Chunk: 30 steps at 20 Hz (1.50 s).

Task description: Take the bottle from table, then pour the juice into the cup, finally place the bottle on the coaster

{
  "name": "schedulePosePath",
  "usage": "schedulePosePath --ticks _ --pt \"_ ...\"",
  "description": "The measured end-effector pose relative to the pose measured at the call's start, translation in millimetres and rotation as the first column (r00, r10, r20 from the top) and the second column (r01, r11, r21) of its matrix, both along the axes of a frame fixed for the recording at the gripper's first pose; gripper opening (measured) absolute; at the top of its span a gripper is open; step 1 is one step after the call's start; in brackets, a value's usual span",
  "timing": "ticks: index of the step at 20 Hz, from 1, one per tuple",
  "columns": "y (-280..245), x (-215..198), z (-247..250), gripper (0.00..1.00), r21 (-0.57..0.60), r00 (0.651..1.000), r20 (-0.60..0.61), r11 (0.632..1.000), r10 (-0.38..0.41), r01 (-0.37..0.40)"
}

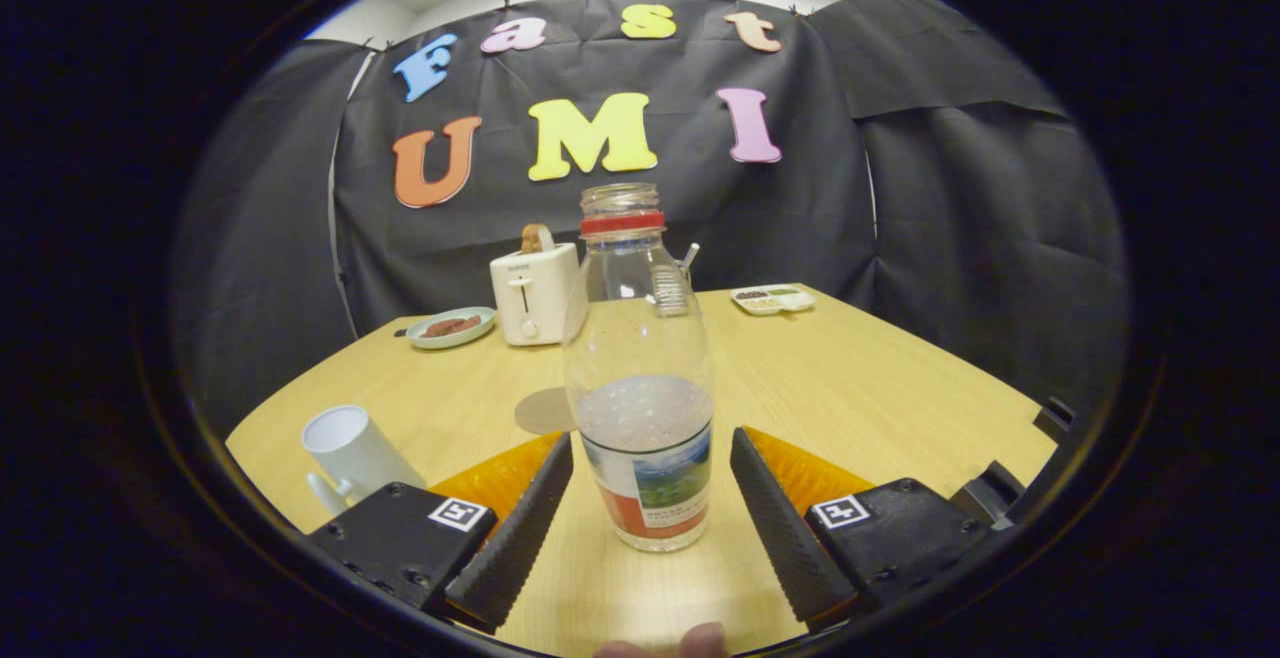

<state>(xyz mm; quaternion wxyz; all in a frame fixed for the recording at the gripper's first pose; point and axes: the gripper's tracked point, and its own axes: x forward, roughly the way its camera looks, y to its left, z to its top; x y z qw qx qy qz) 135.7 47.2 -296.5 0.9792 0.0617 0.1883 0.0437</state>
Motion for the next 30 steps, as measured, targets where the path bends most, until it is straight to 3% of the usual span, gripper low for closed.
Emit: schedulePosePath --ticks 15,20,25,30 --pt "0 29 -12 1.0 0.049 0.999 -0.025 0.998 -0.035 0.037" --pt "-3 34 -10 0.84 0.093 0.997 -0.051 0.994 -0.053 0.057" --pt "4 29 3 0.78 0.069 0.999 -0.041 0.997 -0.021 0.024" --pt "26 9 26 0.76 -0.024 0.996 -0.034 0.996 0.087 -0.088"
